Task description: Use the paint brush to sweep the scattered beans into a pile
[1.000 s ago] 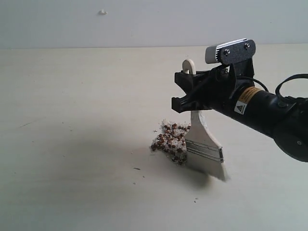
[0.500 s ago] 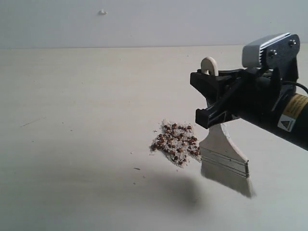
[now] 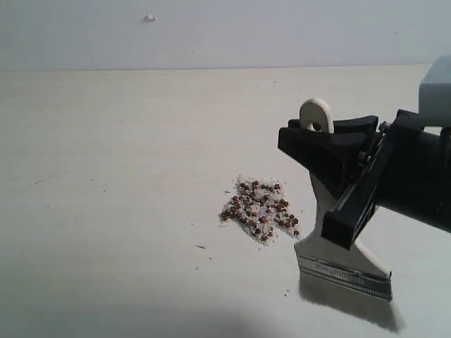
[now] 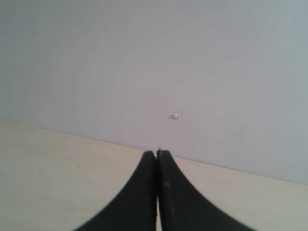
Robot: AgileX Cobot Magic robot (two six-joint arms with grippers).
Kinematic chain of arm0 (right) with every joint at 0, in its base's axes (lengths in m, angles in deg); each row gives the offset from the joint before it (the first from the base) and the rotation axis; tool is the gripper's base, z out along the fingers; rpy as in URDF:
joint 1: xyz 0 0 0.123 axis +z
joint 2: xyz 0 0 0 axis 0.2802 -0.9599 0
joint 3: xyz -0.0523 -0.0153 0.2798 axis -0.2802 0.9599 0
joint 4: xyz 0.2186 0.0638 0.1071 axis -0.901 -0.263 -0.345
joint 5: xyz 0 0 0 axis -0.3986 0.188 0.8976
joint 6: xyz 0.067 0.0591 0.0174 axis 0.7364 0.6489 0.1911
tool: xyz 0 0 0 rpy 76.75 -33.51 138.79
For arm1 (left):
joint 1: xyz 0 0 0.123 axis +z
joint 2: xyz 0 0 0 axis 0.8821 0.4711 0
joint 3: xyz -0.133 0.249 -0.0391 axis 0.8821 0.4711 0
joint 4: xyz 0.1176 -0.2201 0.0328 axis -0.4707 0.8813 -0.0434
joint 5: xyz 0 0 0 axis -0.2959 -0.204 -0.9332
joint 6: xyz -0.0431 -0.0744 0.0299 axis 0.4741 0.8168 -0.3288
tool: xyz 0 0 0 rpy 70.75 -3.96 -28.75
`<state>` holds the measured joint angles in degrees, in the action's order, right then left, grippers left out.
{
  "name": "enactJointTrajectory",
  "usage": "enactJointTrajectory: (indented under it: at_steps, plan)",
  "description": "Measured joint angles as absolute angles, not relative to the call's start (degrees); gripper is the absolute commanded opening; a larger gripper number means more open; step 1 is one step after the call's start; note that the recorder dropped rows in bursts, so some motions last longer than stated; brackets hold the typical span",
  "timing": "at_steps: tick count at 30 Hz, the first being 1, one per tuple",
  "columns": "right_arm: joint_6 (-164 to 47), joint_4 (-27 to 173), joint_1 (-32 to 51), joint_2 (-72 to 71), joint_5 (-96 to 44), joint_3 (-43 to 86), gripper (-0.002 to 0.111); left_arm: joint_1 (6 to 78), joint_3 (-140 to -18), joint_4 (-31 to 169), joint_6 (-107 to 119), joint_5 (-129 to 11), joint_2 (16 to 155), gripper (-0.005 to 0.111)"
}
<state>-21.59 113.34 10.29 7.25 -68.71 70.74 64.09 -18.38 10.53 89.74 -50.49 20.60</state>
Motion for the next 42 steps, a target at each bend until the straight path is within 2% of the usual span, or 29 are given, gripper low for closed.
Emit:
enactJointTrajectory:
  at_steps: [12,21,42]
  plan:
    - [-14.6,122.7,10.3,7.1,-68.6,70.9,0.0,64.1,-18.4,10.5,89.7,-50.5,20.6,0.0]
    - [-14.9,124.9,10.3,-0.6,-74.9,70.9,0.0,64.1,-18.4,10.5,89.7,-50.5,20.6,0.0]
    - [-34.8,107.5,10.3,-17.7,-83.0,70.9,0.0,64.1,-18.4,10.5,89.7,-50.5,20.6,0.0]
